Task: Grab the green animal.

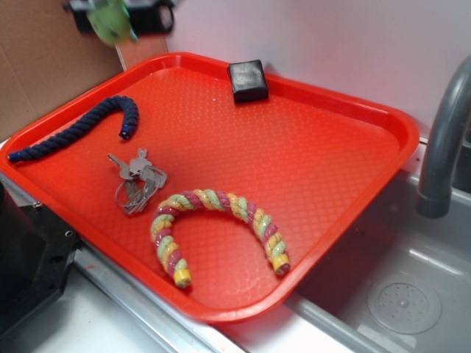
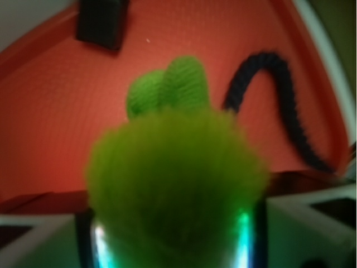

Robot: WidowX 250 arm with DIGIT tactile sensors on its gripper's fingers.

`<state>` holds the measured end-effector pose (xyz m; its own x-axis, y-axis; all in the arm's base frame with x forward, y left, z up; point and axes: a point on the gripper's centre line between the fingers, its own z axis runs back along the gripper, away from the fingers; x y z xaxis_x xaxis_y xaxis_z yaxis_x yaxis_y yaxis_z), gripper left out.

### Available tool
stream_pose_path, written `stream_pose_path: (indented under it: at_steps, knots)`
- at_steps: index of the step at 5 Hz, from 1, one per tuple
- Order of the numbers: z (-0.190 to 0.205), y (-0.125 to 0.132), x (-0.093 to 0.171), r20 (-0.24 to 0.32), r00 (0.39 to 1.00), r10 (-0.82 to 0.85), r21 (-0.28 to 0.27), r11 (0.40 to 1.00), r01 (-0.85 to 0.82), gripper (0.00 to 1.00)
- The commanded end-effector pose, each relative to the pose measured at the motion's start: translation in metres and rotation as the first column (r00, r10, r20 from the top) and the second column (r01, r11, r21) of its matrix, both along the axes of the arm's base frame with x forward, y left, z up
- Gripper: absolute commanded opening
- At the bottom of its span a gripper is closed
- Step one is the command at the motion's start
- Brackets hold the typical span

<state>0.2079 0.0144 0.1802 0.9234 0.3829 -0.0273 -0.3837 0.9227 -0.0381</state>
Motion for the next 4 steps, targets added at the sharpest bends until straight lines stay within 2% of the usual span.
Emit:
stream_pose_path:
  at_steps: [1, 2, 4]
  knots:
    - [0.070, 0.011, -0.003, 0.078, 0.973, -0.217, 0.112, 0.972, 0.208, 0.00]
    - [0.080, 0.014, -0.006, 0.125, 0.957, -0.262, 0.147, 0.959, 0.244, 0.00]
    - [0.074, 0.012, -0.007, 0.127, 0.959, -0.255, 0.134, 0.962, 0.238, 0.00]
